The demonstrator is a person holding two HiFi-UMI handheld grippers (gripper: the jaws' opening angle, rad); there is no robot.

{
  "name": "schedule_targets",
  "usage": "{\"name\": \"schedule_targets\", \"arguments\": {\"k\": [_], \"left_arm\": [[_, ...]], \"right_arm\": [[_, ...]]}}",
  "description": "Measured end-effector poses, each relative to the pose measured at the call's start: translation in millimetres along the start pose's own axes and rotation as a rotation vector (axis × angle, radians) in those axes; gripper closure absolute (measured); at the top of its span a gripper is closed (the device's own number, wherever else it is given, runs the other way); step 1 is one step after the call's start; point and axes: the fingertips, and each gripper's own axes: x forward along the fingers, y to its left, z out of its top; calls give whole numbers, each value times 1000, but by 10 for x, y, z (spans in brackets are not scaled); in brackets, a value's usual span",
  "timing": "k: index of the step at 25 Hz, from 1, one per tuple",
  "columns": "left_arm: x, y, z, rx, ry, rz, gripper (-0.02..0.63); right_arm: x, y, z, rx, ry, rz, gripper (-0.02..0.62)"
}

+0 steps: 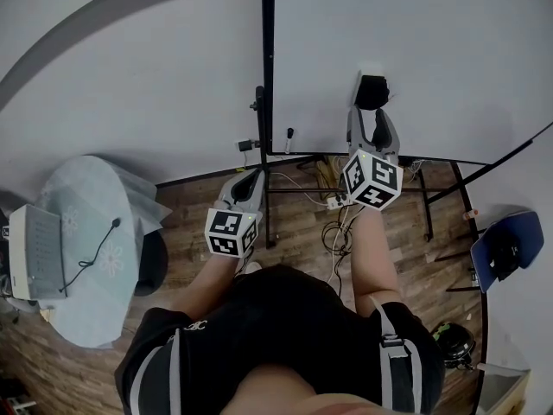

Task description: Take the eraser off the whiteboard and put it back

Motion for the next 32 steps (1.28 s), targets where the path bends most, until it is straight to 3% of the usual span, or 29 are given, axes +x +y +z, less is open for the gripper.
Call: {"name": "schedule_targets", "arguments": {"k": [8, 16, 19, 26, 29, 32], "left_arm": [[-90, 27, -64, -8, 9, 16, 600], [-147, 60, -119, -19, 18, 30, 600], [-146, 50, -130, -19, 22, 28, 600], [-104, 61, -139, -23, 24, 25, 600], [-64, 21, -158, -23, 32, 11, 600], [-7, -8, -162, -24, 34, -4, 600]], "right_arm": [[322, -216, 38, -91, 63, -69, 367], [580, -264, -27, -102, 120, -38, 376], [582, -265, -24, -93, 112, -35, 414], [521, -253, 0, -78, 91, -14, 423], [377, -218, 95, -70, 45, 17, 465], [262, -184, 183, -70, 13, 39, 466]]}}
